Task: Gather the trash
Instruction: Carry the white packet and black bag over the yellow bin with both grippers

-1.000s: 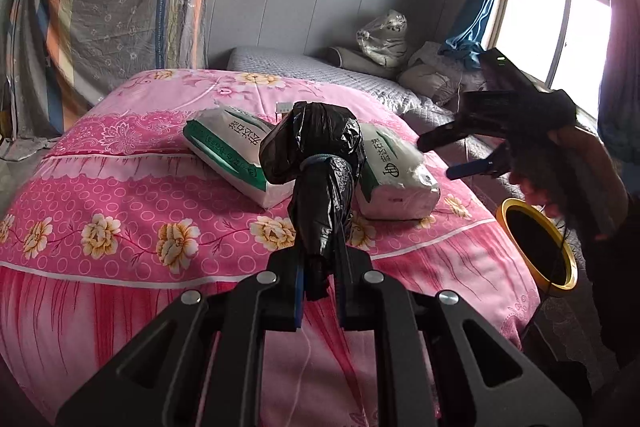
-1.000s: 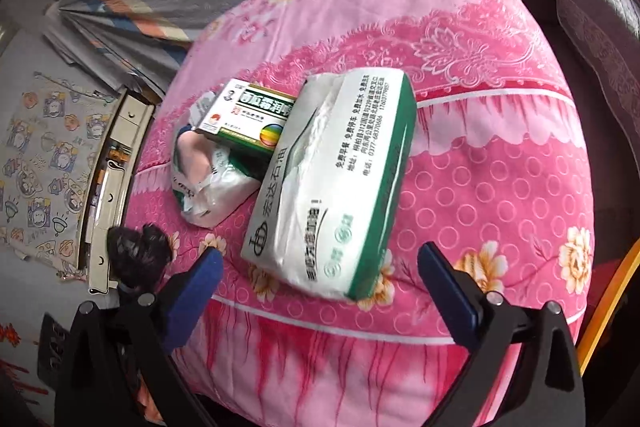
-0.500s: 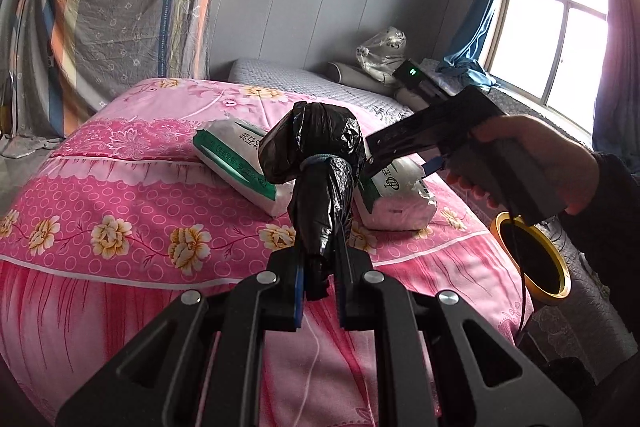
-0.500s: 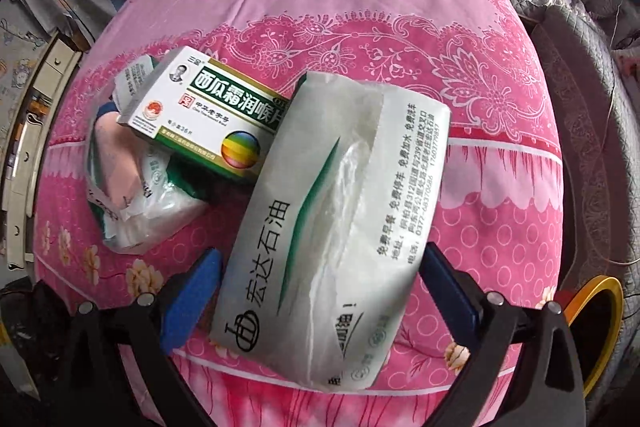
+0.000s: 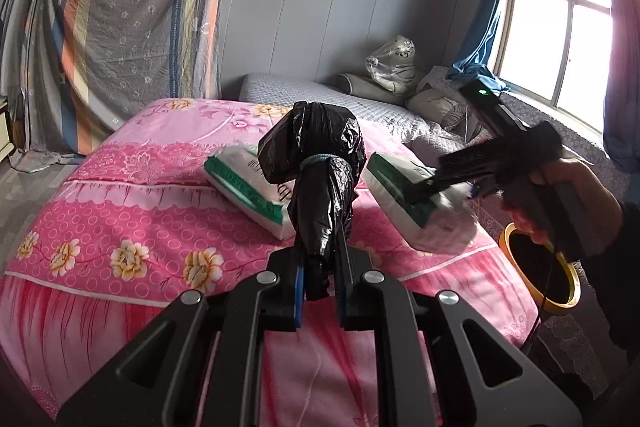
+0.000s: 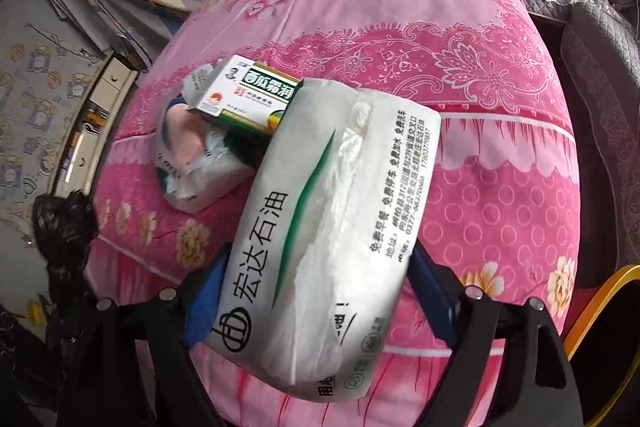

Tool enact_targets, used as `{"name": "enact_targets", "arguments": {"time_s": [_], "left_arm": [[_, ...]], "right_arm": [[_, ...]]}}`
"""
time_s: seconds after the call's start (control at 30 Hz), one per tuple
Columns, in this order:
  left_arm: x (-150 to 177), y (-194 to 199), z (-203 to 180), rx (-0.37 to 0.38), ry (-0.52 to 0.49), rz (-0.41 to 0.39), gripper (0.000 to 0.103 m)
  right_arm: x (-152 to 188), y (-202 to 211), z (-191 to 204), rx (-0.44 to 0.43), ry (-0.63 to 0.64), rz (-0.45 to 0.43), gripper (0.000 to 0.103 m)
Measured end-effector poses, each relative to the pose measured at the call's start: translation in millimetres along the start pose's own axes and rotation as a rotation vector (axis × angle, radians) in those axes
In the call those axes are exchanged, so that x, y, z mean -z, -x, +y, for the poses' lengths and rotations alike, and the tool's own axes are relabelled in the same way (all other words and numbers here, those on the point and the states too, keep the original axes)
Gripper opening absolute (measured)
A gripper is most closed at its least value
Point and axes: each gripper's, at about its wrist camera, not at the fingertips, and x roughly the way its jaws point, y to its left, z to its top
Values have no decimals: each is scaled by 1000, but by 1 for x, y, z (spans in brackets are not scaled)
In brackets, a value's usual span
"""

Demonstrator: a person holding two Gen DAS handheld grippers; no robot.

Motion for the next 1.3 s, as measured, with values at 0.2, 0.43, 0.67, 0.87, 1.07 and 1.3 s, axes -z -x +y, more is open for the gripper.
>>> {"name": "enact_targets", "arguments": {"time_s": [0.2,0.43,0.67,0.87,1.07,1.3], "left_arm": [[-24,1,-31,22,-24,-24,11],[-44,-1,-74,89,-82,-36,11],[-53,-5,-117,164,-151,-36,11],[-59,-13,-155,221,-212,-35,11],[-58,-24,-195,291,-268,-19,11],[-53,-33,-240,365,-338,-10,11]], "right_arm": [[39,49,-8,-177,-8,-85,80],[79,87,-43,-285,-86,-152,80],[108,116,-87,-302,-171,-246,80],[132,145,-128,-279,-250,-349,80],[161,169,-169,-259,-337,-445,80],[186,186,-210,-223,-412,-549,80]]}}
